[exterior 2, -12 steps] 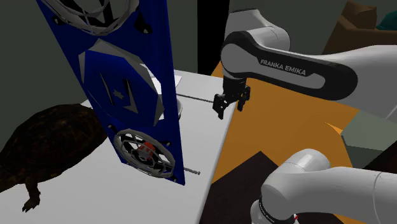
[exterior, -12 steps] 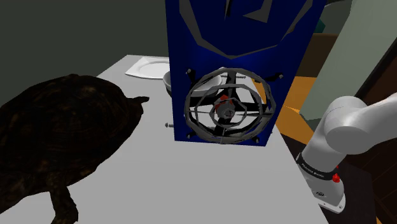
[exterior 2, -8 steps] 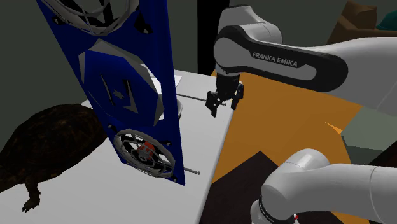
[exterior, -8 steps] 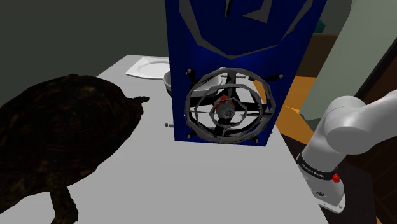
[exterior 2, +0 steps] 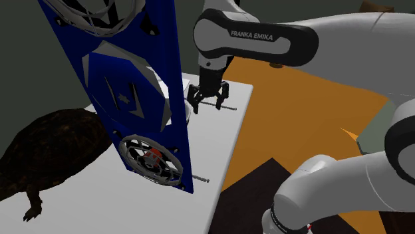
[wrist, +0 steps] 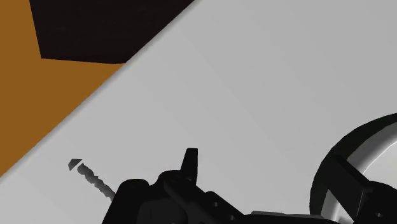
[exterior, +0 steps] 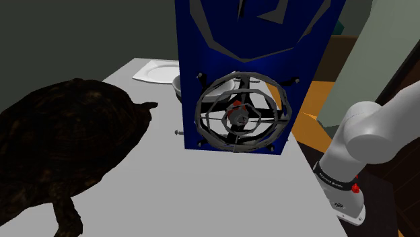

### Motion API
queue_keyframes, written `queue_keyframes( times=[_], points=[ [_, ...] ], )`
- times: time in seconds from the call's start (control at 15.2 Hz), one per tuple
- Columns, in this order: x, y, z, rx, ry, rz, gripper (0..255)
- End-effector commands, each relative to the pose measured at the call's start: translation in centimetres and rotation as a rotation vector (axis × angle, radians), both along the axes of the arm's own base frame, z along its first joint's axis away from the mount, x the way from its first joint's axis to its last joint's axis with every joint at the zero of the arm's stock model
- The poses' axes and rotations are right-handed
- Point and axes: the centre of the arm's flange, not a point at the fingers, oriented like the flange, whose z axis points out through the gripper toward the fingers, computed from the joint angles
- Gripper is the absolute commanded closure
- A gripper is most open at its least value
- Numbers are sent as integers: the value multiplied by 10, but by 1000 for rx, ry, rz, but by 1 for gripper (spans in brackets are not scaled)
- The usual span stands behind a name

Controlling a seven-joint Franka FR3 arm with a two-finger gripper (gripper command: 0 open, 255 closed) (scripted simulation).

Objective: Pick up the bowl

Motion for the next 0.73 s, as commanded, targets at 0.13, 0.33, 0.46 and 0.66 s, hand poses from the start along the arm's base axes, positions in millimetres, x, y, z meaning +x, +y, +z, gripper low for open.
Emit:
queue_keyframes(
  times=[0.13,0.33,0.46,0.66],
  points=[
    [37,33,13,58,9,-23,0],
    [54,45,13,85,13,-33,0],
    [54,45,3,85,13,-33,0],
    [54,45,-13,85,13,-33,0]
  ],
)
